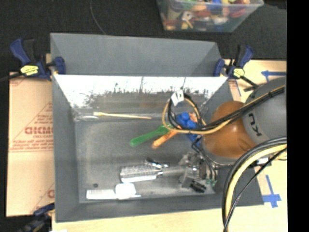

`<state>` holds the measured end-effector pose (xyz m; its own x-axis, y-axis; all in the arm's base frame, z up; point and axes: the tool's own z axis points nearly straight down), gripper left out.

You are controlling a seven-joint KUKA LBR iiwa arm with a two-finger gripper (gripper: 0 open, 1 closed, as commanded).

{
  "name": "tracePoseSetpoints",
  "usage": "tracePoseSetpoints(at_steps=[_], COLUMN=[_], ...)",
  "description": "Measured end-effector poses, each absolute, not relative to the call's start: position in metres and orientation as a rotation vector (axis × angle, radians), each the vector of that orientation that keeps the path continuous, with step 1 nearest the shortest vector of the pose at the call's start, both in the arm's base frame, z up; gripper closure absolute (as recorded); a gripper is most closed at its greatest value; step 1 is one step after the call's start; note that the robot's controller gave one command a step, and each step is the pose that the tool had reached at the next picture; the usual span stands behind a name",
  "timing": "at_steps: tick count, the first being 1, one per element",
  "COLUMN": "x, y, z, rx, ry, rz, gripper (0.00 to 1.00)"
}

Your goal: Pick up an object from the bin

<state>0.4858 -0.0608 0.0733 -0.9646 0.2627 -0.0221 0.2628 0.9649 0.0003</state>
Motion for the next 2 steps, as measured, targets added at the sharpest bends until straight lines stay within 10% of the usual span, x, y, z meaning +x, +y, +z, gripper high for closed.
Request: tracePoseSetpoints(at_steps=[2], x=[0.483], y=[-0.061], z=[0.111], rx=[0.411], ry=[3.101], rz=[-0.003], gripper=[1.0])
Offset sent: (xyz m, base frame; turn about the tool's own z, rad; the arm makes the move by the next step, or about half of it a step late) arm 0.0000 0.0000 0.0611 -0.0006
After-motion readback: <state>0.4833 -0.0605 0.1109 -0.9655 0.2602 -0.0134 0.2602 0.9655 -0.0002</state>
